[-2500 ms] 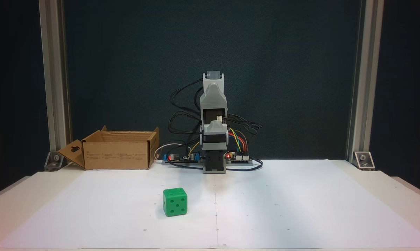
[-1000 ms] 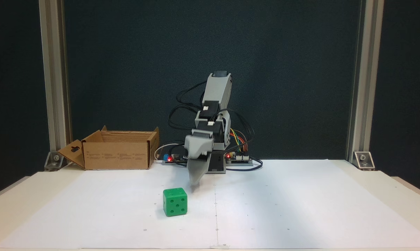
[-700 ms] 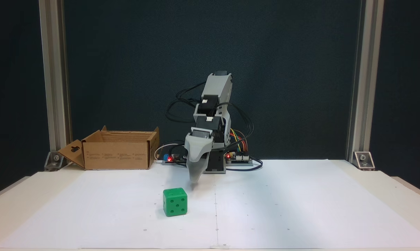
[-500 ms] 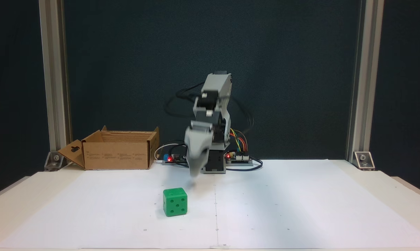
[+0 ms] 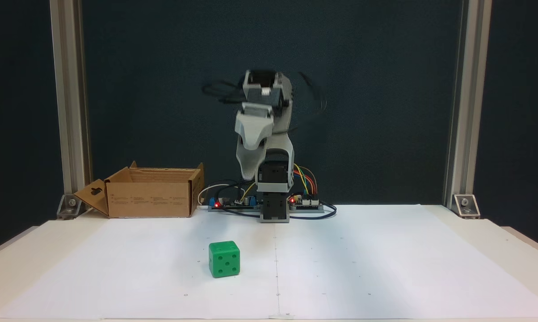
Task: Grasp a green dice and put it in the bin.
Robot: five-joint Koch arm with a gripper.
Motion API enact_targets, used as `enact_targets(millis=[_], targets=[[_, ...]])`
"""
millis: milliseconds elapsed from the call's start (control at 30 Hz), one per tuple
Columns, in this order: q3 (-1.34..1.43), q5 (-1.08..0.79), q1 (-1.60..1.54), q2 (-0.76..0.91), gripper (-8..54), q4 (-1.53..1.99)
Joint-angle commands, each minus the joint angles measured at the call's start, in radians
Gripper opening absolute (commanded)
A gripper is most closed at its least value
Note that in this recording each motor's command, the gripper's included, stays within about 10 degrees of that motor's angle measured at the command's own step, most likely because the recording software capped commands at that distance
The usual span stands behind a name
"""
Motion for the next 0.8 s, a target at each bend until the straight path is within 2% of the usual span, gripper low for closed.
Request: enact_targets(millis=[0, 200, 767], targets=[[-0.133, -0.061, -0.012, -0.075, 44.1, 0.162], [-0.201, -0.135, -0.009, -0.164, 44.4, 0.344], [-0.262, -0.356, 0.044, -0.264, 44.6, 0.351]])
